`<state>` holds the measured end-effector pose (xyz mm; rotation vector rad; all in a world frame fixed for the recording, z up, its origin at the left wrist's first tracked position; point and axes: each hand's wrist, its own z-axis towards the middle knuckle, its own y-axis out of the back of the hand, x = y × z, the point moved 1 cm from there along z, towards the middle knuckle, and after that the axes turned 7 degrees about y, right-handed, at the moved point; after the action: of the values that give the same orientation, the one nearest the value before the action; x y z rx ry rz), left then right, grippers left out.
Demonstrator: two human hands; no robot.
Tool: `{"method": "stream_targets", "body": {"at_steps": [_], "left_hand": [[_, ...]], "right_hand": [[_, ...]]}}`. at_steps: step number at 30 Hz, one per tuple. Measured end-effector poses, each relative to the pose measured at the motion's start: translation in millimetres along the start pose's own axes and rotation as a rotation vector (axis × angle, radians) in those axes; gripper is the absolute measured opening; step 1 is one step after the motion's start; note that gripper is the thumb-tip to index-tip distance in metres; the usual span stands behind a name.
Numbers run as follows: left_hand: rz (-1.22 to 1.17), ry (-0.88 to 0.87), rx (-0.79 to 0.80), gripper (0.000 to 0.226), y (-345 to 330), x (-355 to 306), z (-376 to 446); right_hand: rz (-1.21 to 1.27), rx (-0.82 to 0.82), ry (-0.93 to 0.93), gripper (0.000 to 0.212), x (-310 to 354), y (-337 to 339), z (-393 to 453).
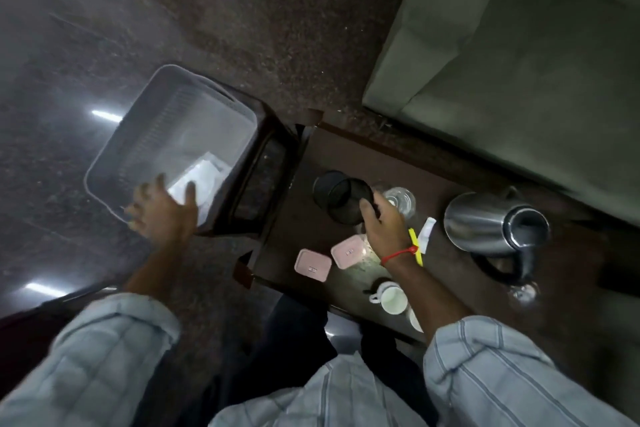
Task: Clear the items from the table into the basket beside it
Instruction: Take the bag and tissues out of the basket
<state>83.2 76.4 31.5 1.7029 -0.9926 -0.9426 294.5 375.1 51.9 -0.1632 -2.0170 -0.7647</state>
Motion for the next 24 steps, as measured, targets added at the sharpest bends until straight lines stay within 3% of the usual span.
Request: {"method": "stream_targets", "body": {"at_steps": [2, 4, 7, 11, 15, 20, 24], "left_hand": [[0.104, 0.221, 0.112, 0.083, -4, 23, 17], [0.162, 0.244, 0.205, 0.088, -8, 38, 25], [0.252, 0.21, 0.264, 0.067, -12, 39, 23], [0.284, 0.146, 0.127, 0.05, -12, 28, 0], [0.085, 0.005, -0.004, 0.047, -10, 9, -21], [-0.334, -0.538, -0.098, 0.04, -6, -30, -64], [-0.503, -0.654, -0.068, 0.044, 1, -67, -117]], "right_hand": [[-0.005, -0.054, -0.088, 0.029, -21, 16, -9], [-0.001, -0.099, -0.18, 0.029, -41, 31, -19], [-0.023, -0.156, -0.247, 0.034, -67, 51, -35], [0.037, -0.224, -0.321, 0.021, -95, 72, -55], [0.108, -0.288, -0.409, 0.024, -112, 88, -68], [0.214, -0.317, -0.451, 0.015, -124, 99, -80], [0.282, -0.328, -0.452, 0.021, -136, 104, -93]]}}
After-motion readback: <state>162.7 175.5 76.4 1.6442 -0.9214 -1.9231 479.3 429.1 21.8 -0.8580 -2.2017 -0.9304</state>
